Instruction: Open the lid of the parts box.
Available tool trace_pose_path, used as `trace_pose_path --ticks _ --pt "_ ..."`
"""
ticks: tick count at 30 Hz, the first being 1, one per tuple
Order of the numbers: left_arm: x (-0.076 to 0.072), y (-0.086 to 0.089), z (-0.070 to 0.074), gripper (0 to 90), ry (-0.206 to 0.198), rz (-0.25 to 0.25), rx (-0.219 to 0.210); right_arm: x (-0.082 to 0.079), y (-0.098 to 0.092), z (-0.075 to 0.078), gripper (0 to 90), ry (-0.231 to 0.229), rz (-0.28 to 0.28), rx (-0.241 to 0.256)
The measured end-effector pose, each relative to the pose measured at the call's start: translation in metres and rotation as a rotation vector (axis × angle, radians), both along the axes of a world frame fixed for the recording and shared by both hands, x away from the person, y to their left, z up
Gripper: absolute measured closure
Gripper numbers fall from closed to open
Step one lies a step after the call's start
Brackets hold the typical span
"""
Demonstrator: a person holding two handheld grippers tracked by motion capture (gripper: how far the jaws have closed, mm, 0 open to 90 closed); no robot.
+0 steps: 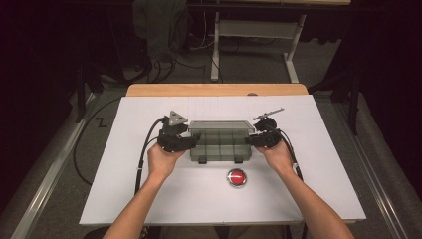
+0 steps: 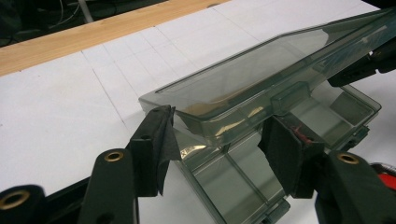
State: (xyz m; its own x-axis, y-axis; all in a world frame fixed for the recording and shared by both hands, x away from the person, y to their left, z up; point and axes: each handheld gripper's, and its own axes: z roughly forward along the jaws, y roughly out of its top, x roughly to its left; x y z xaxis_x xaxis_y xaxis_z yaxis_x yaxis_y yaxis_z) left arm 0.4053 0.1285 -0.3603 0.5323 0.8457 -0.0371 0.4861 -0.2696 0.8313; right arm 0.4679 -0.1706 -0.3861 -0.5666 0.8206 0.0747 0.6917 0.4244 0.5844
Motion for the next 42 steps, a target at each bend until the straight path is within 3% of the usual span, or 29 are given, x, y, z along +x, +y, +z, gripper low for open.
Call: trace_pose_path --ticks 18,28,42 --pt "0.019 0.0 0.003 44.8 0.011 0.022 -0.014 0.005 0.001 0.0 75.3 0.017 -0.003 -0.022" --pt "0.033 0.001 0.001 48.2 0.012 0.046 -0.056 0.006 0.001 0.001 75.7 0.016 0.01 -0.028" --pt "0.049 0.001 -0.003 51.7 0.032 0.074 -0.078 0.006 0.0 0.0 76.1 0.017 0.013 -0.024"
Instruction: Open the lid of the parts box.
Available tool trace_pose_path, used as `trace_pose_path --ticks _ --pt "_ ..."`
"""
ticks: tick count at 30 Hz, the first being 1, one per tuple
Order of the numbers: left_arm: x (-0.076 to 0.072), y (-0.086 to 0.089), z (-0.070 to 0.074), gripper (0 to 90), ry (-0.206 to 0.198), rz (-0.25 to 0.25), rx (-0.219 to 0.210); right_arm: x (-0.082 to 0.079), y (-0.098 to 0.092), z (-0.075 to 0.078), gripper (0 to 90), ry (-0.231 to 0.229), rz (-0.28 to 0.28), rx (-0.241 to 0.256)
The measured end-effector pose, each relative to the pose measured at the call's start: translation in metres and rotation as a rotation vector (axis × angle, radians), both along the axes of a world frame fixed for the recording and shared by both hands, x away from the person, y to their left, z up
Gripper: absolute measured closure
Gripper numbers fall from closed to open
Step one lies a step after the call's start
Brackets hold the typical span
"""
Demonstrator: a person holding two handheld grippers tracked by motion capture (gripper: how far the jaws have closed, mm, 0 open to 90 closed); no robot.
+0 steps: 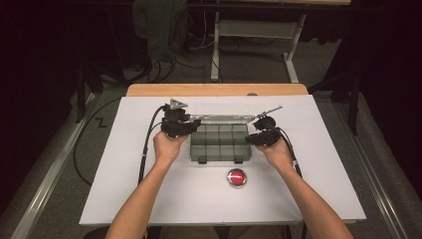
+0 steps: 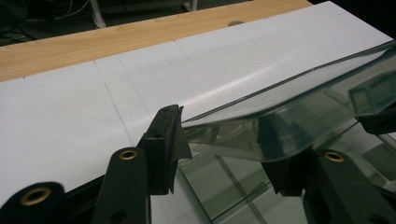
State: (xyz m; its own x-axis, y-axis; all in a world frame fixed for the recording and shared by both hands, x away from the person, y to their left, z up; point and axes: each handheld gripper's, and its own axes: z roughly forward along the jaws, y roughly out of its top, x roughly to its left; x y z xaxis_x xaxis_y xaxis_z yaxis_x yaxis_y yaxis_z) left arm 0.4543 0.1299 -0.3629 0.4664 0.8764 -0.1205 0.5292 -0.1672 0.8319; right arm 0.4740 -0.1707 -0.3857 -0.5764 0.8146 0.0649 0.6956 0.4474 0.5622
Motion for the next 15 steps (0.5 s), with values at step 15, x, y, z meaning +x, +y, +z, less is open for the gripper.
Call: trace_pose_path --ticks 15 --pt "0.02 0.002 -0.006 59.1 0.019 0.045 -0.02 0.0 0.0 0.0 76.3 -0.007 0.007 -0.008"
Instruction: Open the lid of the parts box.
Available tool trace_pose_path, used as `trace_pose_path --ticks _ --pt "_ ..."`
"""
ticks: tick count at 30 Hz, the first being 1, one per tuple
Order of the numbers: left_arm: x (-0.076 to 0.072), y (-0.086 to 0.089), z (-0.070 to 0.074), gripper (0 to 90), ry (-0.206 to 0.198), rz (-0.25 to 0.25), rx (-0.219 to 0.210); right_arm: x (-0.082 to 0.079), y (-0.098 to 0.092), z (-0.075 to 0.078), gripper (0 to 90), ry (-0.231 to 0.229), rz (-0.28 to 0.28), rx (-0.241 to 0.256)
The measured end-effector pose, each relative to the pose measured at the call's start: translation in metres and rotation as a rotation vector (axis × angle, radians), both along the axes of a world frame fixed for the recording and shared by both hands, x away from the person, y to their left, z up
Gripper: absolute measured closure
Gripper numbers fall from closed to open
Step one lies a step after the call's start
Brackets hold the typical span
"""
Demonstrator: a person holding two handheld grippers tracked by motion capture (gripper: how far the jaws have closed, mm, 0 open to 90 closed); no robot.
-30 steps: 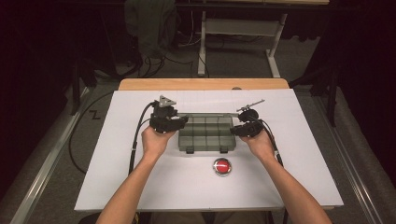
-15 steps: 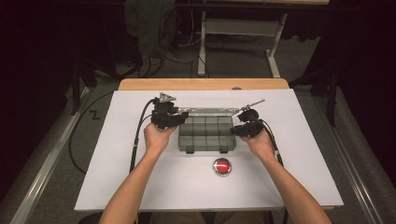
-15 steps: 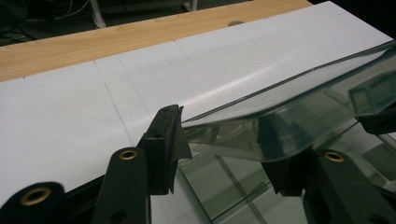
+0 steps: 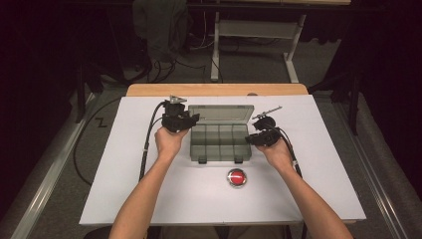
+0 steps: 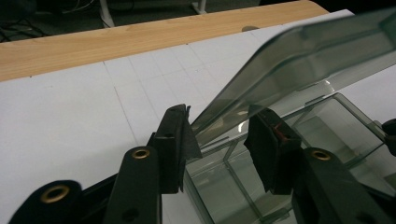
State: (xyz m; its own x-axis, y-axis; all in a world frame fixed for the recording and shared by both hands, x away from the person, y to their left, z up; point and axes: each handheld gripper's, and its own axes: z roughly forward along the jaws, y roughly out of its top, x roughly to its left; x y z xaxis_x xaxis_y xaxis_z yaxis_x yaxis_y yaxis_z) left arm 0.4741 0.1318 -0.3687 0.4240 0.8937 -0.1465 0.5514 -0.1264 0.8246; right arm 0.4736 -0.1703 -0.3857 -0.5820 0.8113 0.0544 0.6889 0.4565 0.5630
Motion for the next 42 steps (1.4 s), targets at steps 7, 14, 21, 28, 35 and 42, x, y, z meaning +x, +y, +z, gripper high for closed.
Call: trace_pose_path --ticks 7,14,21,28,35,42 --pt "0.009 -0.002 -0.011 62.3 0.031 0.02 0.018 0.0 0.0 0.0 76.2 0.0 0.002 0.002" --pt "0.017 -0.003 -0.02 65.2 0.052 0.041 0.021 0.0 0.0 0.0 76.3 0.0 0.001 0.001" --pt "0.022 -0.004 -0.027 67.6 0.07 0.055 0.028 0.0 0.0 0.0 76.3 0.0 0.001 0.0" --pt "0.027 -0.007 -0.034 69.7 0.087 0.072 0.05 0.0 0.0 0.0 76.2 0.001 0.0 0.001" --pt "0.03 -0.008 -0.036 70.5 0.096 0.077 0.059 0.0 0.0 0.0 76.2 0.0 -0.003 0.0" --pt "0.031 -0.009 -0.036 68.5 0.098 0.073 0.069 0.0 0.0 0.0 76.2 -0.001 -0.004 0.003"
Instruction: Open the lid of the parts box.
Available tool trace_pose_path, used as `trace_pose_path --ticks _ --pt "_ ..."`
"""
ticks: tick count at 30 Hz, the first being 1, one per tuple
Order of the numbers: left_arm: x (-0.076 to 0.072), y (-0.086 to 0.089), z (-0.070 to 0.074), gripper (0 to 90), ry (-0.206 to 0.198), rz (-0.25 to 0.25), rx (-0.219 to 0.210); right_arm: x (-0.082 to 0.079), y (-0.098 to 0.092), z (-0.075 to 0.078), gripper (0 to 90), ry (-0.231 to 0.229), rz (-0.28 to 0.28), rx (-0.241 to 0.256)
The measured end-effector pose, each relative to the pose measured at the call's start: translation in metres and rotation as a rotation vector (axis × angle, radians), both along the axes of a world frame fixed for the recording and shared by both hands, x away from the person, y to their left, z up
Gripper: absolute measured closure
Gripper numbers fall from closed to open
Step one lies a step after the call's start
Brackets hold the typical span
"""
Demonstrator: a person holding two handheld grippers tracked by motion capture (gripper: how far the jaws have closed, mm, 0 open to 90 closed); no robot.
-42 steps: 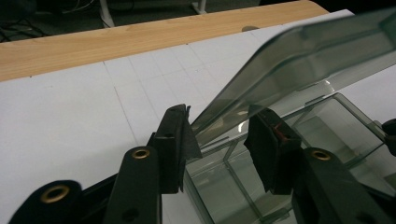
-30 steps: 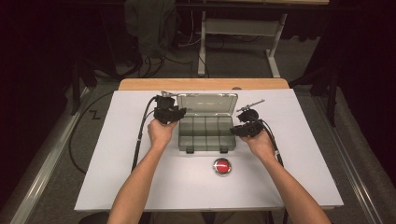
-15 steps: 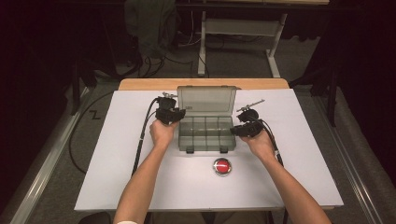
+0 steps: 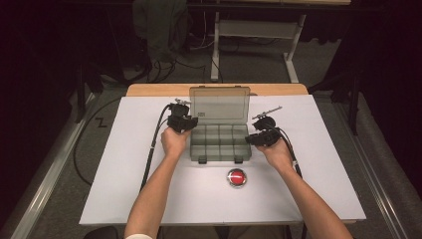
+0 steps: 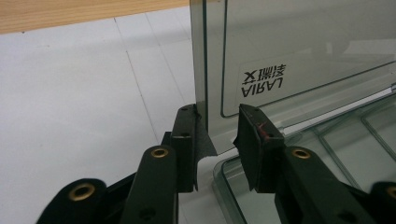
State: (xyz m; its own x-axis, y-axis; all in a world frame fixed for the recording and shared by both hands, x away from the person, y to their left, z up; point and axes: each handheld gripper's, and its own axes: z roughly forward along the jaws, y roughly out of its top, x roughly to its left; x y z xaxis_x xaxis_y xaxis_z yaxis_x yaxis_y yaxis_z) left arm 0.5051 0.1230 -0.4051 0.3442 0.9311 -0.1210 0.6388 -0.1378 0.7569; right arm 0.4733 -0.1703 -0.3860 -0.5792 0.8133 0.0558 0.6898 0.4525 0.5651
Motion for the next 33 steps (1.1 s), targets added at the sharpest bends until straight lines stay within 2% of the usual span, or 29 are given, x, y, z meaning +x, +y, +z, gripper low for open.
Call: trace_pose_path --ticks 17,33 --pt "-0.003 -0.002 0.002 62.2 -0.018 -0.014 0.022 -0.001 0.0 0.0 76.2 0.0 -0.007 0.0" --pt "-0.013 0.006 0.013 52.2 0.017 -0.055 0.047 -0.001 0.002 0.001 76.5 -0.003 -0.013 -0.012"
